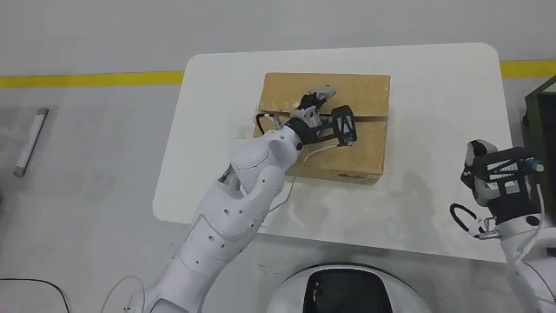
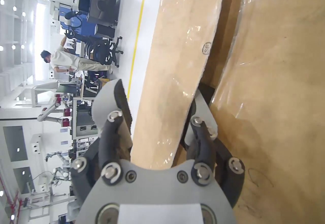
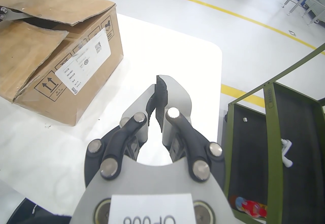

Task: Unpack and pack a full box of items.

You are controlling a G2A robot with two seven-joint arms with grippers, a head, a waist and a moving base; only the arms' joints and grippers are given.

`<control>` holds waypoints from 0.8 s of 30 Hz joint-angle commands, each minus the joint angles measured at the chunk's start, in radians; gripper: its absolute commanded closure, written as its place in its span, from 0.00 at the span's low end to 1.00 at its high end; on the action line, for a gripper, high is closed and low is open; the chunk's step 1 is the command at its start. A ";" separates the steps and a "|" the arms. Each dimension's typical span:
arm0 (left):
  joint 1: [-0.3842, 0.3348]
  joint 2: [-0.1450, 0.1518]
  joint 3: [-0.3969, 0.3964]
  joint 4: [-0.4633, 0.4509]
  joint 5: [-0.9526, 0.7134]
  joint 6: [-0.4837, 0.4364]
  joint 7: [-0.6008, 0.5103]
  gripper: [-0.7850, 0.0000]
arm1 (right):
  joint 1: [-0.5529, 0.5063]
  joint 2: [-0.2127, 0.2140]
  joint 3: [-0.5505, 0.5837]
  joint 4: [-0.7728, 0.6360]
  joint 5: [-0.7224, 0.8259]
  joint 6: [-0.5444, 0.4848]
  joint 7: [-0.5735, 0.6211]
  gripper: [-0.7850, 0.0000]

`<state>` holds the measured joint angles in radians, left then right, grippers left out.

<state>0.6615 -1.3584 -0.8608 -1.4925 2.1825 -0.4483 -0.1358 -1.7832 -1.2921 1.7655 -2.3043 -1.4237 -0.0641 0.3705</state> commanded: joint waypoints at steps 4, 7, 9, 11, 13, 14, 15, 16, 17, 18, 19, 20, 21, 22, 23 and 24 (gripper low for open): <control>0.015 0.004 -0.011 -0.018 0.011 -0.036 0.023 1.00 | -0.004 -0.001 -0.007 -0.001 -0.004 0.008 0.000 1.00; 0.033 0.009 -0.023 -0.048 0.015 -0.059 0.024 1.00 | -0.009 -0.001 -0.013 -0.003 -0.007 0.014 0.001 1.00; 0.046 0.012 -0.030 -0.075 0.024 -0.077 0.025 1.00 | -0.011 -0.001 -0.016 -0.005 -0.009 0.015 0.000 1.00; 0.064 0.016 -0.042 -0.108 0.029 -0.092 0.020 1.00 | -0.013 -0.002 -0.017 -0.007 -0.008 0.018 -0.001 1.00; 0.088 0.022 -0.057 -0.150 0.031 -0.113 0.010 1.00 | -0.017 -0.002 -0.013 -0.009 -0.007 0.021 -0.002 1.00; 0.101 0.024 -0.066 -0.175 0.029 -0.121 0.002 1.00 | -0.020 -0.002 -0.011 -0.010 -0.004 0.023 -0.002 1.00; 0.113 0.026 -0.073 -0.200 0.027 -0.131 -0.005 1.00 | -0.023 -0.002 -0.008 -0.011 -0.003 0.024 -0.003 1.00; 0.124 0.028 -0.079 -0.222 0.026 -0.140 -0.012 1.00 | -0.025 -0.002 -0.005 -0.011 -0.002 0.023 -0.005 1.00; 0.134 0.029 -0.084 -0.242 0.023 -0.147 -0.018 1.00 | -0.028 -0.002 -0.002 -0.012 0.000 0.024 -0.007 1.00; 0.142 0.030 -0.089 -0.259 0.017 -0.148 -0.023 0.49 | -0.030 -0.002 0.001 -0.012 0.001 0.026 -0.008 1.00; 0.148 0.029 -0.093 -0.269 0.004 -0.143 -0.026 0.00 | -0.032 -0.003 0.003 -0.014 0.004 0.027 -0.010 1.00; 0.147 0.027 -0.097 -0.276 -0.005 -0.124 -0.029 0.00 | -0.034 -0.003 0.006 -0.015 0.005 0.027 -0.011 1.00; 0.143 0.026 -0.093 -0.274 -0.002 -0.116 -0.031 0.00 | -0.036 -0.003 0.008 -0.016 0.006 0.027 -0.012 1.00; 0.133 0.023 -0.090 -0.267 -0.005 -0.107 -0.029 0.00 | -0.038 -0.003 0.010 -0.017 0.007 0.028 -0.011 1.00; 0.120 0.019 -0.088 -0.256 -0.016 -0.090 -0.028 0.00 | -0.039 -0.003 0.013 -0.019 0.009 0.028 -0.013 1.00; 0.102 0.015 -0.081 -0.239 -0.016 -0.084 -0.027 0.00 | -0.040 -0.003 0.016 -0.020 0.010 0.029 -0.013 1.00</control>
<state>0.7809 -1.3395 -0.9479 -1.7483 2.1688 -0.5412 -0.1639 -1.8223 -1.2951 1.7793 -2.3235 -1.4146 -0.0357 0.3575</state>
